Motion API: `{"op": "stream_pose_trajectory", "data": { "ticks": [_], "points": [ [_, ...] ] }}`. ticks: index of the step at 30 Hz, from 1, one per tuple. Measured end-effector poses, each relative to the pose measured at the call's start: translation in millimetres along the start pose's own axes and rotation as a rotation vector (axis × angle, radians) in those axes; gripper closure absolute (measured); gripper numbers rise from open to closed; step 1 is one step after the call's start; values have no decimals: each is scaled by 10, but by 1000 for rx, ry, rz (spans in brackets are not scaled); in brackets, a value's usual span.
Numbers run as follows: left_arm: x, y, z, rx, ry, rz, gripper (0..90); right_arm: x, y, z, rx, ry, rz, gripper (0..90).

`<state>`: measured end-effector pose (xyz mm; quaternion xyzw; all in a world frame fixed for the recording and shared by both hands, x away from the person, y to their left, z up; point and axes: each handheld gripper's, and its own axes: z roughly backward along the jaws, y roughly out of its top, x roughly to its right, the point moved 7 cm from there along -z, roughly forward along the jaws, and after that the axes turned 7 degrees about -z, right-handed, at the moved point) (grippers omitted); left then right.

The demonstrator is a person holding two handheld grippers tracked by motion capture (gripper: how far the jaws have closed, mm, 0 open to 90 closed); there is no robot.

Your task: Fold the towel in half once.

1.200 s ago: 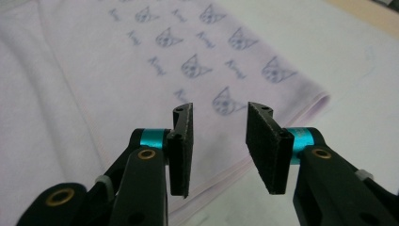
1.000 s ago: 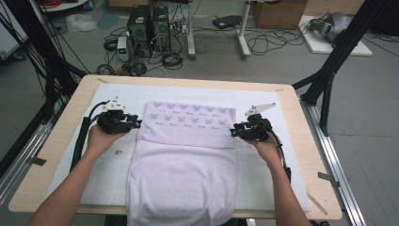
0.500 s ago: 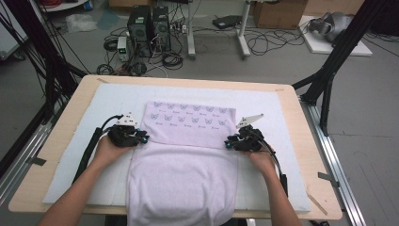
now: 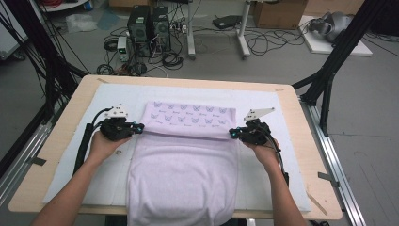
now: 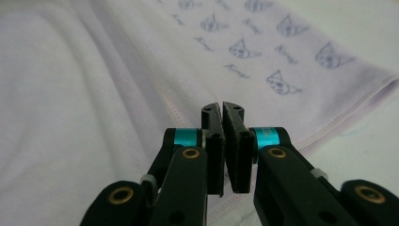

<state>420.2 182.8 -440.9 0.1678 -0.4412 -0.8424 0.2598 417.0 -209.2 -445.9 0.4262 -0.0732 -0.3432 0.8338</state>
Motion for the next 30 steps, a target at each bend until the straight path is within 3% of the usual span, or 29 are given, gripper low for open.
{"op": "stream_pose_trajectory", "data": {
  "ticks": [3,6,8,14,16,18,21,28,30],
  "points": [
    [83,81,163,21,-8,-14,865,-94,84,156,33,19,19,875],
    [281,94,398,37,-28,-58,866,-286,69,337,34,38,56,875],
    [467,28,572,29,-36,-94,865,-453,-10,470,21,50,88,875],
    [1203,-299,1040,22,-78,-177,857,-1101,-432,838,24,163,130,872],
    [1317,-402,1056,-16,-67,-200,754,-1238,-571,874,8,195,133,832],
    [1312,-438,1025,-27,-62,-202,683,-1241,-648,847,-12,197,127,746],
    [1176,-410,925,-26,-29,-202,644,-1089,-645,772,-5,171,95,665],
    [633,-271,534,-4,30,-110,610,-617,-414,492,14,76,58,578],
    [472,-217,397,-5,41,-85,607,-462,-350,390,-1,50,42,548]
  ]
}}
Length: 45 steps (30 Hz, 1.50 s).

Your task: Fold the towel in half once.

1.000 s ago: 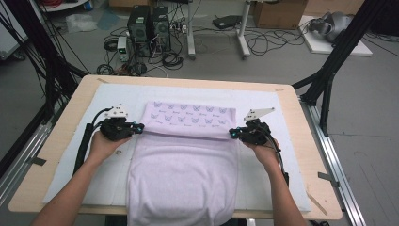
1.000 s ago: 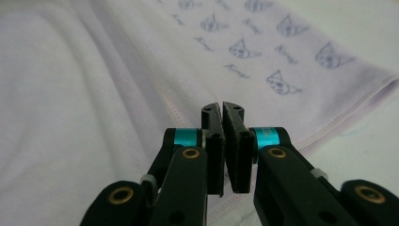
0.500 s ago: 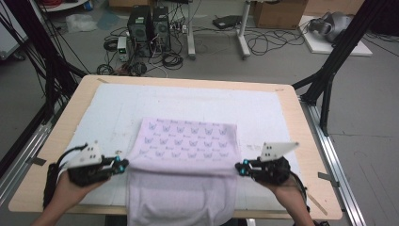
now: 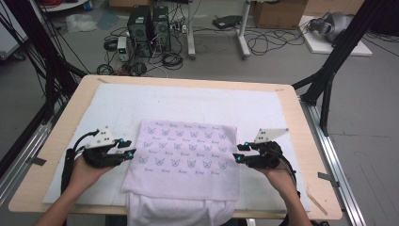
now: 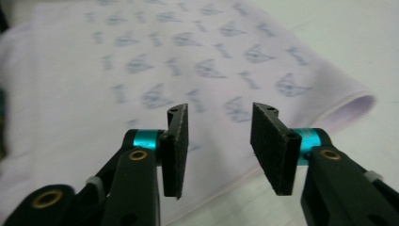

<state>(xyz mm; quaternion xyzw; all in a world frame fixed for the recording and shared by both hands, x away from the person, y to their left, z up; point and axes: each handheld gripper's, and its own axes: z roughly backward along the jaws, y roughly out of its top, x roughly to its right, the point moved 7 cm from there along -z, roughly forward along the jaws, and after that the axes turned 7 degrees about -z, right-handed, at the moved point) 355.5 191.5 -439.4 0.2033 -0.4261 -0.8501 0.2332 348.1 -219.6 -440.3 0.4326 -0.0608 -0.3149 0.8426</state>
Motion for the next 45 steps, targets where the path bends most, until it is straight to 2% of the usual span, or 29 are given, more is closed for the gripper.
{"op": "stream_pose_trajectory", "data": {
  "ticks": [1,3,5,6,8,11,14,17,19,20,22,23,24,25,26,27,29,31,34,38,41,42,43,44,45],
  "points": [
    [-68,25,-71,2,-7,21,607,75,26,-46,-10,-15,-8,538],
    [-195,59,-206,1,-1,50,613,210,96,-128,-1,-15,-35,517],
    [-322,54,-320,-37,27,49,610,339,159,-198,-8,-33,-52,494],
    [-380,56,-359,-27,34,64,607,405,186,-231,-15,-42,-59,470],
    [-494,49,-434,-44,37,82,604,523,237,-286,-8,-52,-72,456],
    [-636,64,-549,-42,22,114,581,697,272,-383,-9,-80,-85,431],
    [-730,69,-682,-65,6,128,542,803,251,-494,-17,-100,-89,396],
    [-814,2,-816,-110,29,169,476,897,145,-601,-69,-131,-119,358],
    [-850,-71,-881,-142,45,185,444,951,76,-655,-96,-128,-143,354],
    [-854,-109,-910,-156,40,198,441,962,68,-670,-88,-123,-148,359],
    [-852,-140,-929,-164,41,195,438,966,87,-680,-71,-111,-151,424],
    [-840,-129,-929,-155,31,189,482,948,96,-704,-72,-109,-140,484],
    [-805,-108,-929,-141,-15,177,621,937,105,-715,-79,-121,-113,627],
    [-790,-91,-932,-151,3,138,770,897,123,-726,-78,-52,-112,812],
    [-771,-61,-931,-146,15,111,817,876,142,-752,-79,-43,-101,823],
    [-775,-31,-922,-149,27,91,871,861,159,-767,-90,-54,-74,837],
    [-810,45,-898,-153,51,81,875,879,213,-760,-111,-61,-80,848],
    [-888,183,-829,-118,83,83,878,923,349,-681,-93,-92,-74,851],
    [-1045,484,-705,-88,142,68,880,951,676,-500,-54,-148,-38,854],
    [-1292,996,-461,-16,228,49,881,985,1158,-228,-3,-222,9,854],
    [-1436,1288,-300,33,257,39,880,1018,1480,-26,36,-253,29,854],
    [-1480,1349,-271,31,261,33,878,1036,1564,18,44,-254,23,851],
    [-1518,1374,-268,24,272,34,865,1060,1627,36,63,-255,27,815],
    [-1550,1360,-289,10,290,49,789,1092,1662,25,78,-258,17,727],
    [-1577,1312,-322,-17,306,65,652,1145,1664,-7,72,-272,-10,644]
  ]
}}
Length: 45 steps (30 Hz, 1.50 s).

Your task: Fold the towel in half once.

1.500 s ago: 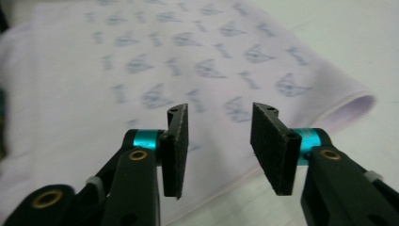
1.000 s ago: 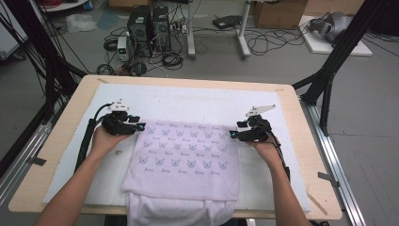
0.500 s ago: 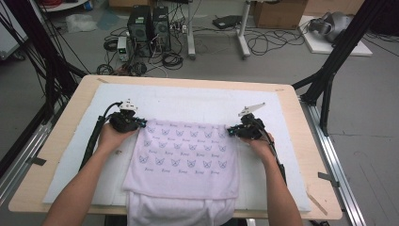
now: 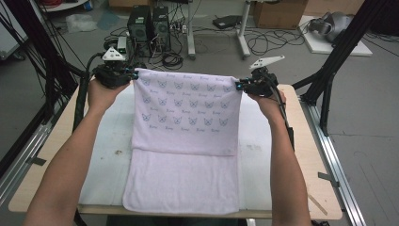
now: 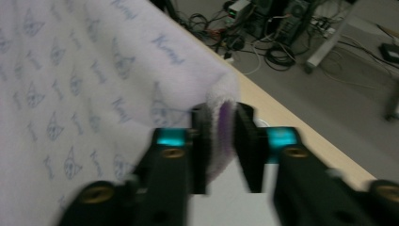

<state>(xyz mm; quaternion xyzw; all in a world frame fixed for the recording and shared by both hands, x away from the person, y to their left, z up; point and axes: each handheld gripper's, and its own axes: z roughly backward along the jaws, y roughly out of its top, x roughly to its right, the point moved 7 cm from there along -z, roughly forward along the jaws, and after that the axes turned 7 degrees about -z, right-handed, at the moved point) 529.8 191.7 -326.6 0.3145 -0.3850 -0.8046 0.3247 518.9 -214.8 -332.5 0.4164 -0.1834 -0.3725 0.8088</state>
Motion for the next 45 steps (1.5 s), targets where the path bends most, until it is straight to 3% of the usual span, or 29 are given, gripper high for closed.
{"op": "stream_pose_trajectory", "data": {
  "ticks": [1,4,8,11,13,15,20,24,30,31,35,41,43,45],
  "points": [
    [0,-68,-35,-22,-12,7,590,34,-34,-59,-17,2,-30,619],
    [27,-324,-98,-36,-36,26,568,58,-242,-216,-72,11,-65,553],
    [108,-690,-112,-63,-74,59,556,-48,-556,-297,-107,42,-70,518],
    [223,-871,-67,-67,-107,61,549,-165,-762,-296,-152,73,-83,487],
    [324,-948,-14,-51,-132,65,544,-249,-862,-251,-143,66,-46,497],
    [434,-1020,43,-45,-154,47,543,-336,-952,-208,-125,95,-56,503],
    [712,-1219,204,-25,-208,9,544,-575,-1192,-110,-112,145,-30,537],
    [865,-1393,298,-15,-240,3,545,-708,-1347,-75,-110,175,-21,539],
    [1032,-1502,389,15,-309,4,554,-873,-1523,-107,-123,239,-3,535],
    [1055,-1513,398,18,-320,2,557,-899,-1549,-125,-146,249,1,535],
    [1142,-1576,393,3,-356,-20,565,-981,-1585,-179,-179,251,46,539],
    [1247,-1658,398,-22,-374,-57,569,-1031,-1609,-178,-190,256,47,539],
    [1249,-1678,402,-26,-369,-57,569,-1042,-1606,-155,-173,245,55,540],
    [1245,-1703,409,-34,-369,-55,568,-1044,-1617,-115,-111,222,62,552]
  ]
}}
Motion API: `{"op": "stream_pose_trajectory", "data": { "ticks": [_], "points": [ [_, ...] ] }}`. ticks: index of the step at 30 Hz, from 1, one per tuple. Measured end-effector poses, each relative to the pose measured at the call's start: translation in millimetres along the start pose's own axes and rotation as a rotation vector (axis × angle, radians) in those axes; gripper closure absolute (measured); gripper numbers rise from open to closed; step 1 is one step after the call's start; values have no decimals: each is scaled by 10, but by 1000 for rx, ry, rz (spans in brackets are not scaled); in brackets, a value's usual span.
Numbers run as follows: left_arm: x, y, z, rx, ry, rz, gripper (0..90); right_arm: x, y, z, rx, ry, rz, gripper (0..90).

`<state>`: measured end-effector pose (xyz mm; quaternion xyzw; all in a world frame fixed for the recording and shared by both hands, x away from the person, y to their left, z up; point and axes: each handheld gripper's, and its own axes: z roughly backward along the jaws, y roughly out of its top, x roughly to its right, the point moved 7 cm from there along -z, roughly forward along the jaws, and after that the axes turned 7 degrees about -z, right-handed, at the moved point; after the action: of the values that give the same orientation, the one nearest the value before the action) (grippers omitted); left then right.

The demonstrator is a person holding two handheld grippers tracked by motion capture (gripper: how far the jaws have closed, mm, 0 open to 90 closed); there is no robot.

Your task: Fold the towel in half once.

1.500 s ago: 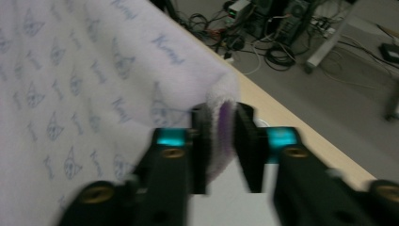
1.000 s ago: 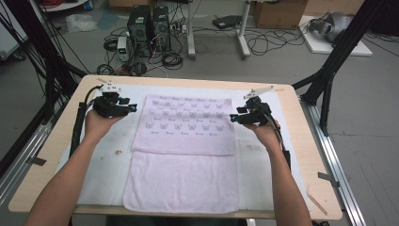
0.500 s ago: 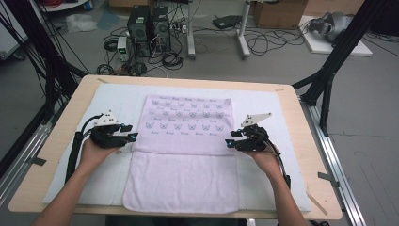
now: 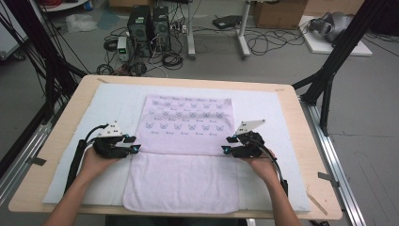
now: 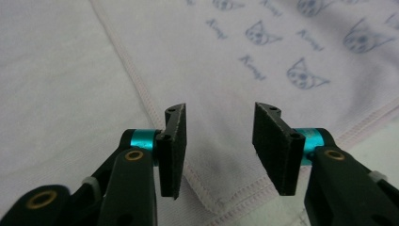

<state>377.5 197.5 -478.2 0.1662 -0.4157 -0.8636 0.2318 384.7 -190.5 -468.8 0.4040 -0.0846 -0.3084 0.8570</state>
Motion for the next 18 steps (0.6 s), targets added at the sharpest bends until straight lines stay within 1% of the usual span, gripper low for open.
{"op": "stream_pose_trajectory", "data": {
  "ticks": [2,4,6,10,12,14,15,17,18],
  "points": [
    [2,-11,5,-5,0,-1,568,6,-52,18,3,5,-28,547],
    [8,-8,8,-5,1,-3,568,-1,-102,24,14,2,-31,550],
    [17,-3,6,-4,2,-7,572,-1,-132,7,9,0,-28,557],
    [33,-29,-14,-29,7,-13,580,21,-167,-63,-11,0,-25,567],
    [31,-53,-33,-36,16,-15,603,35,-193,-118,-26,4,-34,582],
    [24,-88,-66,-54,24,-13,624,45,-185,-133,-16,6,-50,618],
    [23,-96,-75,-57,25,-11,622,52,-184,-137,-14,0,-49,628],
    [22,-91,-78,-51,36,-5,629,54,-186,-138,-13,-3,-60,656],
    [24,-92,-76,-54,40,-9,639,52,-188,-135,-15,-9,-54,678]
  ]
}}
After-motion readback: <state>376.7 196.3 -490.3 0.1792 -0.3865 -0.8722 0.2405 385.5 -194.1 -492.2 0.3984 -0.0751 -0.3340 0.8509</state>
